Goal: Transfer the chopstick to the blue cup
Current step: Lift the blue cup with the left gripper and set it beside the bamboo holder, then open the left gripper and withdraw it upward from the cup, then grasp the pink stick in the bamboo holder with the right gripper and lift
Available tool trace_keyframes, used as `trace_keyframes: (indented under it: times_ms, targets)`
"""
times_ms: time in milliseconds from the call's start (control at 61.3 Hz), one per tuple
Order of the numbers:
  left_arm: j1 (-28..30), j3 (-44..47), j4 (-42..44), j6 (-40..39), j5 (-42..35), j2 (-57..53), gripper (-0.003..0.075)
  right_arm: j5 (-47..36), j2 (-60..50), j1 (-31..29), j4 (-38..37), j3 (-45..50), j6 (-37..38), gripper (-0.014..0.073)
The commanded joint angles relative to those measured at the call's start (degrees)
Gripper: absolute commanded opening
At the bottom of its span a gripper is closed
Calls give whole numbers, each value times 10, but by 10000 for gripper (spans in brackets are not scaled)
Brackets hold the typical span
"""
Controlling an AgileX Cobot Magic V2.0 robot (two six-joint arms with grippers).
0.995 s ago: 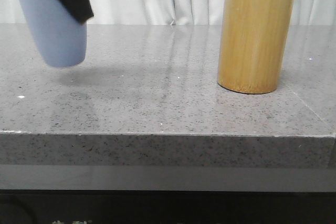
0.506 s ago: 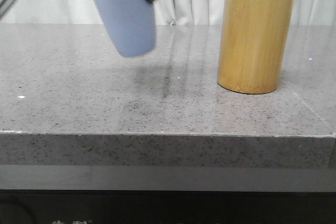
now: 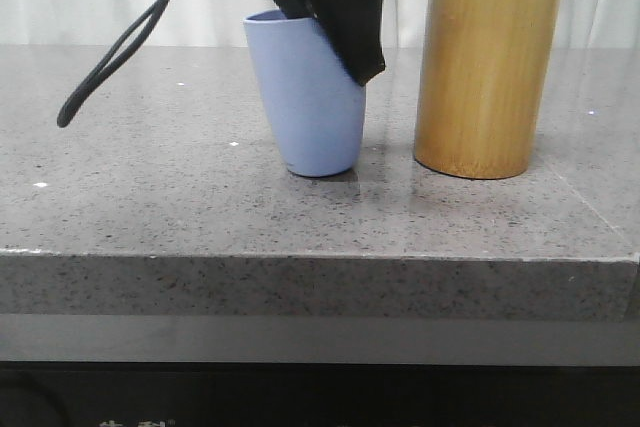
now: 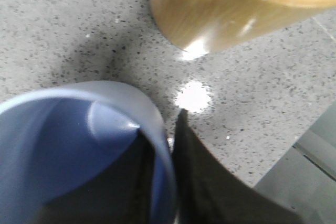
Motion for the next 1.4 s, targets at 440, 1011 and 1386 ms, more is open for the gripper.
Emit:
trace_keyframes:
  times_ms: [440,1011,1386]
  targets:
    - [-4,-60,-11,-6,9,-90,431,-37,5,-2,1,-22,-3,626]
    - [144,98,45,-13,9,-290,1,-37,5,-2,1,-22,-3,626]
    - [329,311,41,-41,-103,-467,-19,-38,6,-2,1,-22,-3,626]
